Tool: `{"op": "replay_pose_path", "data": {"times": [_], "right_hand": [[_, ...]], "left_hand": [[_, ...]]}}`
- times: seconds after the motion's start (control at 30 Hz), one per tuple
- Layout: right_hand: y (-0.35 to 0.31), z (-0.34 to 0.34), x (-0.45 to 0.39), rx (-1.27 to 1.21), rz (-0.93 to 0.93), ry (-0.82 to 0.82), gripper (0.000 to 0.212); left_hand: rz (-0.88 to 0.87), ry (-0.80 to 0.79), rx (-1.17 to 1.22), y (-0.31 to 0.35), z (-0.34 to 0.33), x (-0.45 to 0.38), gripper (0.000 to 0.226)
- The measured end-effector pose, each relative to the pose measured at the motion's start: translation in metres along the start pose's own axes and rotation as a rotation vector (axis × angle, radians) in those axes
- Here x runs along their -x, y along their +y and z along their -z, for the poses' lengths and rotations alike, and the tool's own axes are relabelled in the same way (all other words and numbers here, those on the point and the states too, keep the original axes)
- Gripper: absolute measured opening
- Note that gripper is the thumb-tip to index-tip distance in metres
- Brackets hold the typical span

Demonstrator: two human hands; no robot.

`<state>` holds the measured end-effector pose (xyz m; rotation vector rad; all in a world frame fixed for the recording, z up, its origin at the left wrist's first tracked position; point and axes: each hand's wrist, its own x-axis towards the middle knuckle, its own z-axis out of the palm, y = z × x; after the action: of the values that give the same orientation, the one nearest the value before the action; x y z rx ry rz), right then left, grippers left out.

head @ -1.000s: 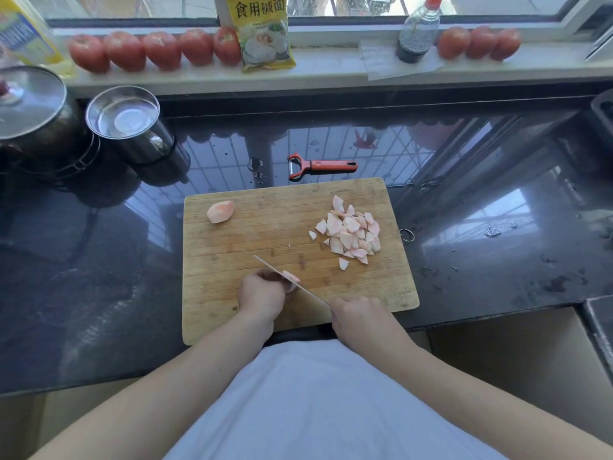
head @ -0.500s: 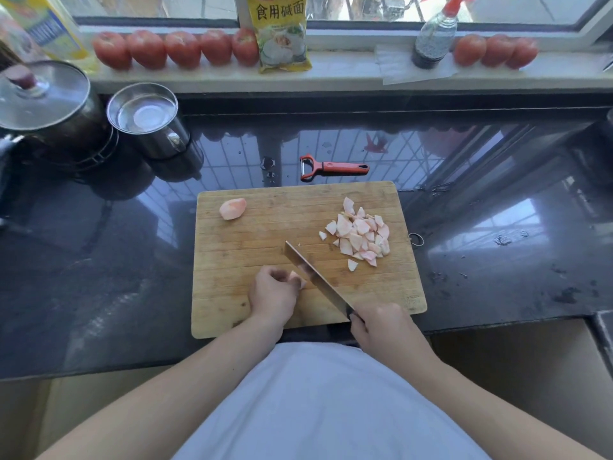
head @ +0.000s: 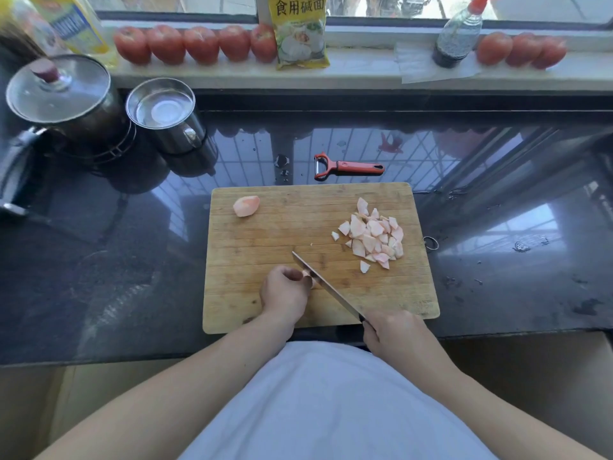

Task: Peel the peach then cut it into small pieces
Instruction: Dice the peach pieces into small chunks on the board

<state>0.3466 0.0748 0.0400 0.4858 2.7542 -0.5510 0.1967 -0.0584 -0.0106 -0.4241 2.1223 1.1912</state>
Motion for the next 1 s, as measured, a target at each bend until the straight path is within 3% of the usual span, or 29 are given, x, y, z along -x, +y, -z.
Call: {"op": "replay_pose_path", "data": {"times": [0.27,0.63,1.0], "right_hand": [[-0.013,-0.006,-0.024,0.121,-0.01,-0.095,0.017],[-0.01,-0.003,-0.019,-0.15,-0.011,0.045,0.032],[-0.003,0.003,0.0,0.013,-0.008,0.023,0.015]], "left_hand": [[-0.009,-0.014,0.018,0.0,0.005,0.001,0.023],[-0.032,-0.028,0.005,-0.001,0.008,0.007,0.013],[-0.067,-0.009,-0.008,-0.001,0.007,0.01,0.01]]}}
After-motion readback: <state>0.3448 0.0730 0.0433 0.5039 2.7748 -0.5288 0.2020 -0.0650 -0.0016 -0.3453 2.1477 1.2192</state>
